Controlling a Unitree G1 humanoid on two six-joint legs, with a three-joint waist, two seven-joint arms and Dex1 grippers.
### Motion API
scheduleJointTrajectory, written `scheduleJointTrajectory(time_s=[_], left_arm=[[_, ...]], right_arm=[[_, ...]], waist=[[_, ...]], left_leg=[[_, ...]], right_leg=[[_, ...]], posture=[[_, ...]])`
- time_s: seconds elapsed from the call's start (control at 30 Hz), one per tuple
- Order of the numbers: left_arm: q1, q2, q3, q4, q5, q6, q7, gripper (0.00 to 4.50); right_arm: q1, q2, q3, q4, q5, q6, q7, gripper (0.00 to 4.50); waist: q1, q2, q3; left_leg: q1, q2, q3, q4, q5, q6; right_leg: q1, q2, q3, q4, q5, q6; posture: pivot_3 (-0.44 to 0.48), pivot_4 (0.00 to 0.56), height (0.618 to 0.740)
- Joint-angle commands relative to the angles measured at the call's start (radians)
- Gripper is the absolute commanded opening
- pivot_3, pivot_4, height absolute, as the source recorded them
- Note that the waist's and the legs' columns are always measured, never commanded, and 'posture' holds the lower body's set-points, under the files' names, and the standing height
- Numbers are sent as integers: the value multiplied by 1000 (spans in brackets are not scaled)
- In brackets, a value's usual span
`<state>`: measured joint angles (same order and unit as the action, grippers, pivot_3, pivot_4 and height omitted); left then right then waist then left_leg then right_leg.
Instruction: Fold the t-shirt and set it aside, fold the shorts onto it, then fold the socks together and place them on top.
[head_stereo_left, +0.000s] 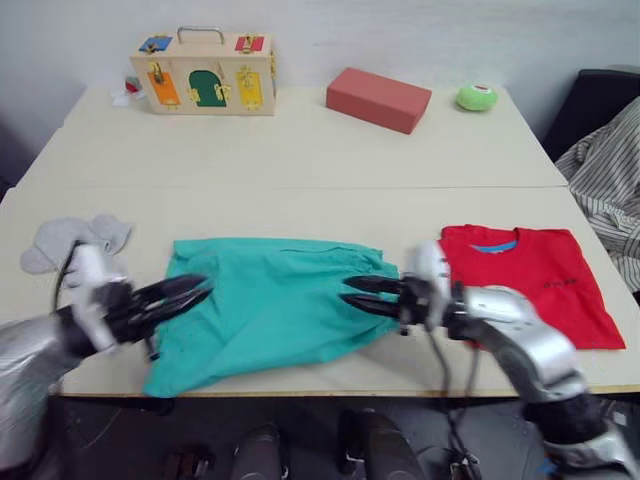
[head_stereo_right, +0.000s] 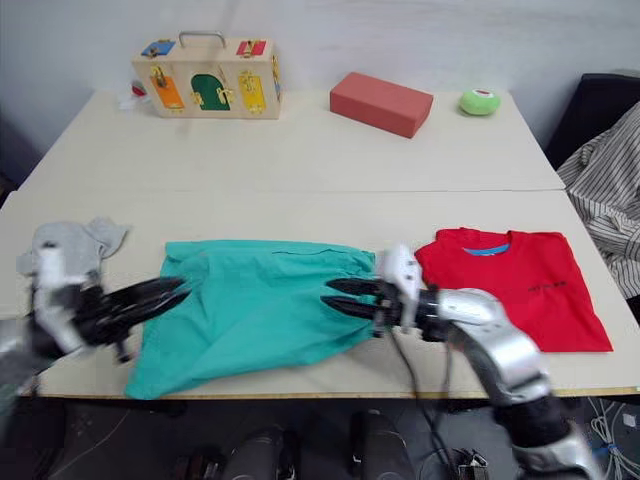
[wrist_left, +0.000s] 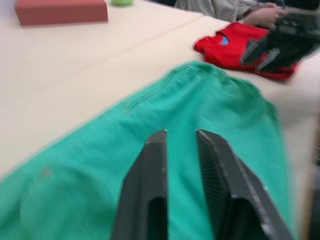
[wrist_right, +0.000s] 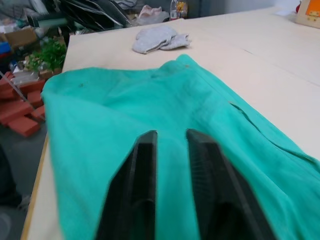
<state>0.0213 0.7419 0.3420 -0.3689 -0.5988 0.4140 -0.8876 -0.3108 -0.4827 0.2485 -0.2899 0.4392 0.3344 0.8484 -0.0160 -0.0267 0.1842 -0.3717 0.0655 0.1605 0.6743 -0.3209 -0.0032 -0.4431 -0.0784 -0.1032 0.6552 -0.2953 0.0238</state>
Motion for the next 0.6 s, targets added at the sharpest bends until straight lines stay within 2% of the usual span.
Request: scheduleJointTrajectory(time_s=[0.03, 0.13, 0.27, 0.4, 0.6], left_arm=[[-75, -91, -167, 114, 187, -95, 110, 0], [-100, -195, -261, 182, 287, -154, 193, 0], [-101, -249, -274, 273, 358, -202, 270, 0], [-96, -271, -246, 347, 376, -230, 321, 0], [-57, -254, -224, 394, 369, -268, 301, 0]], right_arm=[[-19, 102, 121, 94, -209, -130, -115, 25], [-28, 173, 137, 206, -330, -187, -229, 25], [0, 195, 123, 256, -384, -228, -273, 25], [53, 177, 63, 270, -389, -309, -300, 25], [148, 151, -115, 292, -245, -441, -252, 25]], waist=[[-12, 0, 0], [-16, -1, 0], [-14, -1, 0], [-13, -1, -1], [-11, -1, -2]], left_leg=[[1, 0, 2, 0, 0, 0], [-1, 1, 5, -1, 0, 1], [-1, 1, 5, 0, 0, 1], [3, 1, 3, -1, 0, 1], [10, 0, 2, -7, 1, 3]], right_leg=[[0, 0, 1, 0, 0, 0], [-1, 0, 1, -2, 0, 0], [-2, 0, 1, -2, 0, 1], [1, 0, 1, 0, 0, 1], [6, -1, 1, 0, 0, 1]], posture=[[0, 150, 740], [0, 150, 740], [0, 150, 740], [0, 150, 740], [0, 150, 740]])
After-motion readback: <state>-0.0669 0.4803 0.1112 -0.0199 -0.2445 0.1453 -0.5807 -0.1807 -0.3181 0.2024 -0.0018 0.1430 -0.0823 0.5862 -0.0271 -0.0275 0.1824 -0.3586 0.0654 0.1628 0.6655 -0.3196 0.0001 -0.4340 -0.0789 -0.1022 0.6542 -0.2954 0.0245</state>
